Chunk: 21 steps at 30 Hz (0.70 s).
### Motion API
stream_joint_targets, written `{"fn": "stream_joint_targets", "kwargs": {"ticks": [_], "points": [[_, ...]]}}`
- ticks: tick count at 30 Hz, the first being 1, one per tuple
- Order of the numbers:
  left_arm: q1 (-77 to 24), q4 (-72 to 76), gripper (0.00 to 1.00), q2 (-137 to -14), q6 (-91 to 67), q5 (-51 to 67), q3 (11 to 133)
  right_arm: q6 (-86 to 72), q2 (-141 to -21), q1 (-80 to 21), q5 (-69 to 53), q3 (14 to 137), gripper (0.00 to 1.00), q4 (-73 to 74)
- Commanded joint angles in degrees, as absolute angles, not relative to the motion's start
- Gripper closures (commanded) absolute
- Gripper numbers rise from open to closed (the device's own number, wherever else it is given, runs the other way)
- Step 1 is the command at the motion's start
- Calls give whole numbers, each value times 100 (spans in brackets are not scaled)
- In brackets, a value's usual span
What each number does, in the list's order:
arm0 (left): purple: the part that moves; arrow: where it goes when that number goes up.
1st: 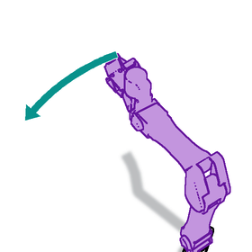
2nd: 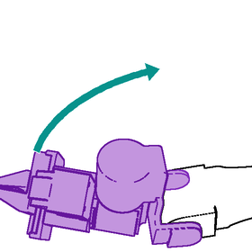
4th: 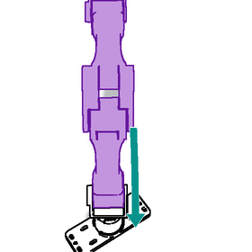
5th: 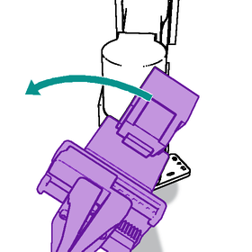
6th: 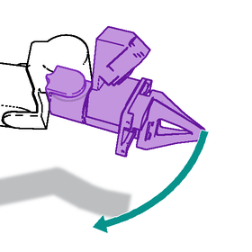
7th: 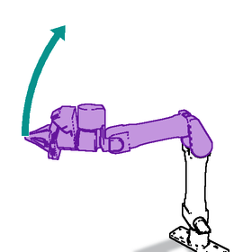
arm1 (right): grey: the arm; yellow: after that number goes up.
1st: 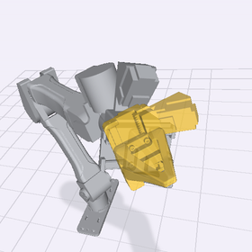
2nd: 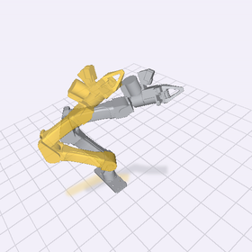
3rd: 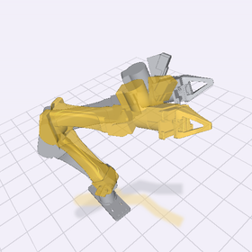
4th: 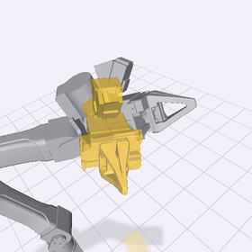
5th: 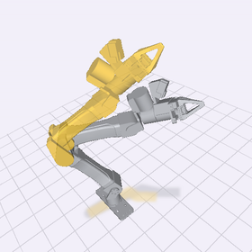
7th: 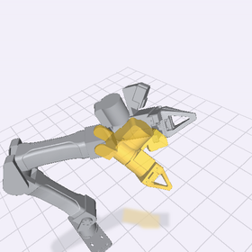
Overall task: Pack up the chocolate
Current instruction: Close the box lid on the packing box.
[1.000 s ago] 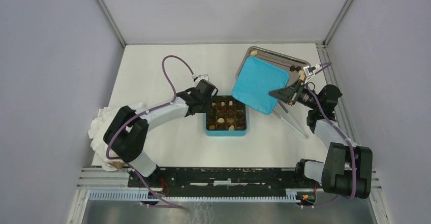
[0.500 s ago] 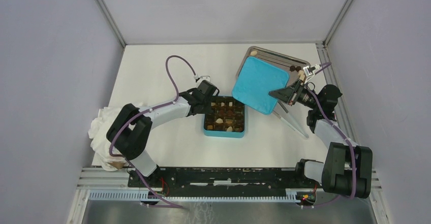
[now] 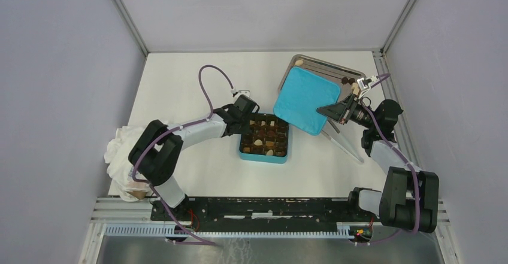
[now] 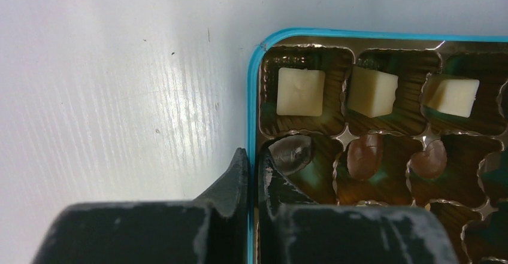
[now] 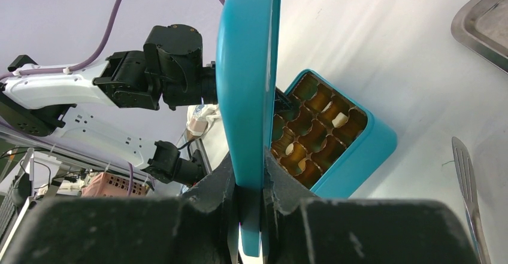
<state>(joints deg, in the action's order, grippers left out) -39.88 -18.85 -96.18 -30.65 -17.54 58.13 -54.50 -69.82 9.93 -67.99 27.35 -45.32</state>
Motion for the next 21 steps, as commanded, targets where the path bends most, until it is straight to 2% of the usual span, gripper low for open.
{"fn": "stream_joint_targets", "kwargs": {"ticks": [1,14,21], "points": [[-4000,-1530,98,-9338,-2830,-1823,5857,-5362,-6961,1015,-6860,2804,100,-4713],[-4465,384,98,-6047,-1909,-3002,3695,-5274,-6842,1020,-6904,2849,100,-4733],[-5075,849,98,-4961,-1166,-3549,3143,-5245,-6882,1041,-6904,2848,100,-4729]]}}
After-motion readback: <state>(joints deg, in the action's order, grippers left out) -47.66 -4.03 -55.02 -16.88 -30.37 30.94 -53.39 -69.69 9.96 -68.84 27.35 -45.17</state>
